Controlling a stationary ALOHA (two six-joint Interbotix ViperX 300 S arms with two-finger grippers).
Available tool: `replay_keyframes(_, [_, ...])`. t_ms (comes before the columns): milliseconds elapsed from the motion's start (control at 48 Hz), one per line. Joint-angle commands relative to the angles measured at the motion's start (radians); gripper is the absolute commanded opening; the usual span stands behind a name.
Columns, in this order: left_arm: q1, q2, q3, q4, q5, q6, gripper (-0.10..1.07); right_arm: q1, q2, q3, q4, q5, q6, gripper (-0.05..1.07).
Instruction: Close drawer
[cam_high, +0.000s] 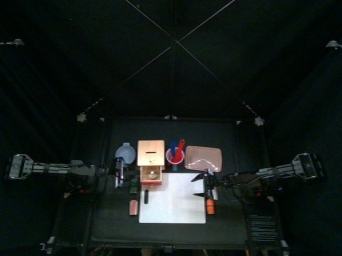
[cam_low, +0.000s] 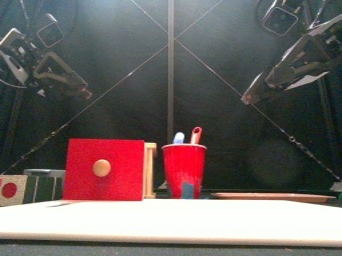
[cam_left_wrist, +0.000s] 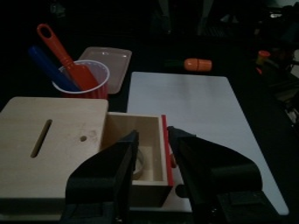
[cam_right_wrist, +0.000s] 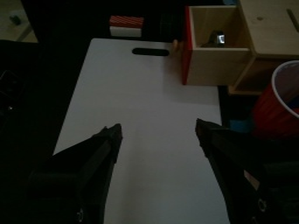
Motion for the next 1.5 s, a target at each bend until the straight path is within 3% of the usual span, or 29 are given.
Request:
replay_keyframes(0, [0.005, 0.002, -0.02, 0.002, -0.009, 0.002, 0.74, -0.002, -0.012, -0.009, 0.003, -0.009, 0.002, 0.98])
replay_keyframes(771, [0.028, 0.002, -0.041, 0.002, -0.009, 0.002, 0.74, 0.018, 0.018, -0.046, 0.014, -0.041, 0.003, 0.98])
replay_keyframes(896, [0.081, 0.002, -0.067, -0.011, 0.006, -0.005, 0.74, 0.051, 0.043, -0.067, 0.041, -0.078, 0.005, 0.98])
replay_keyframes(1104, [0.202, 0.003, -0.156, -0.14, 0.126, 0.002, 0.74, 0.055, 0.141, -0.104, 0.144, -0.098, 0.003, 0.98])
replay_keyframes(1292, [0.281, 0.04, -0.253, -0.078, 0.288, 0.026, 0.74, 0.054, 0.291, -0.21, 0.163, -0.092, -0.006, 0.98])
replay_keyframes(1479, [0.362, 0.117, -0.325, -0.038, 0.348, 0.028, 0.74, 0.054, 0.434, -0.322, 0.135, -0.08, -0.009, 0.93])
